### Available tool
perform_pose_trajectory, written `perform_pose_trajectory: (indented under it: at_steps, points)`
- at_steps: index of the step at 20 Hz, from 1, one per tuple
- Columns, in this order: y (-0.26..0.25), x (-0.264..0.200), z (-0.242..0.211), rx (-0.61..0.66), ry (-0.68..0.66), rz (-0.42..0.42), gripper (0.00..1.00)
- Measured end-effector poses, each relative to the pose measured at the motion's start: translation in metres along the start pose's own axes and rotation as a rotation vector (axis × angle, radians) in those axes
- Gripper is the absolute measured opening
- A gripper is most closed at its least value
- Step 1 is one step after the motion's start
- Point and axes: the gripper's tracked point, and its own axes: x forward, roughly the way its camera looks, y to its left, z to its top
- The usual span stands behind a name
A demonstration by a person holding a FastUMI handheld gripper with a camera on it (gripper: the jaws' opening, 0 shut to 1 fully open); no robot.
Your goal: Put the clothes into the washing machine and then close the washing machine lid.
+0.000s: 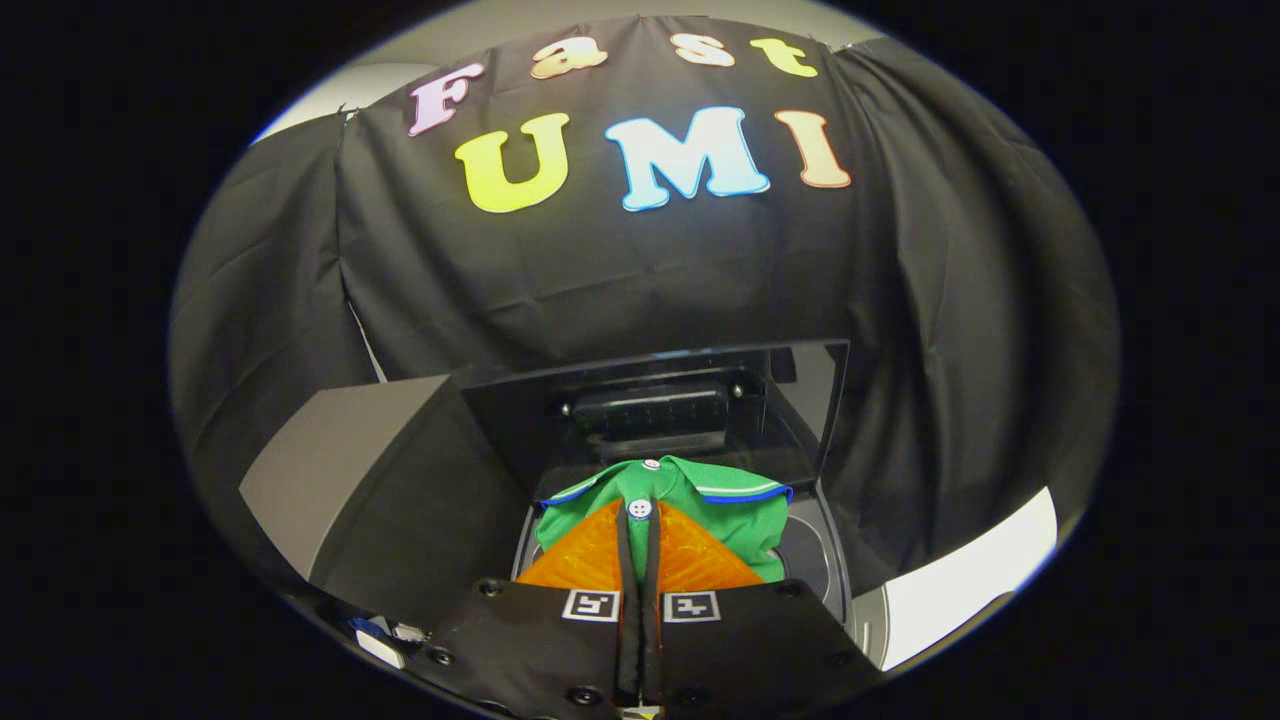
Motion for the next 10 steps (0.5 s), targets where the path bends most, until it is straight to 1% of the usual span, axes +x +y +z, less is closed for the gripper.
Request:
perform_pose_trajectory:
  at_steps: [3, 10]
  points:
    - [-0.007, 0.008, -0.027, 0.003, 0.032, -0.005, 0.02]
    - [-0.02, 0.033, -0.064, -0.004, 0.121, -0.026, 0.02]
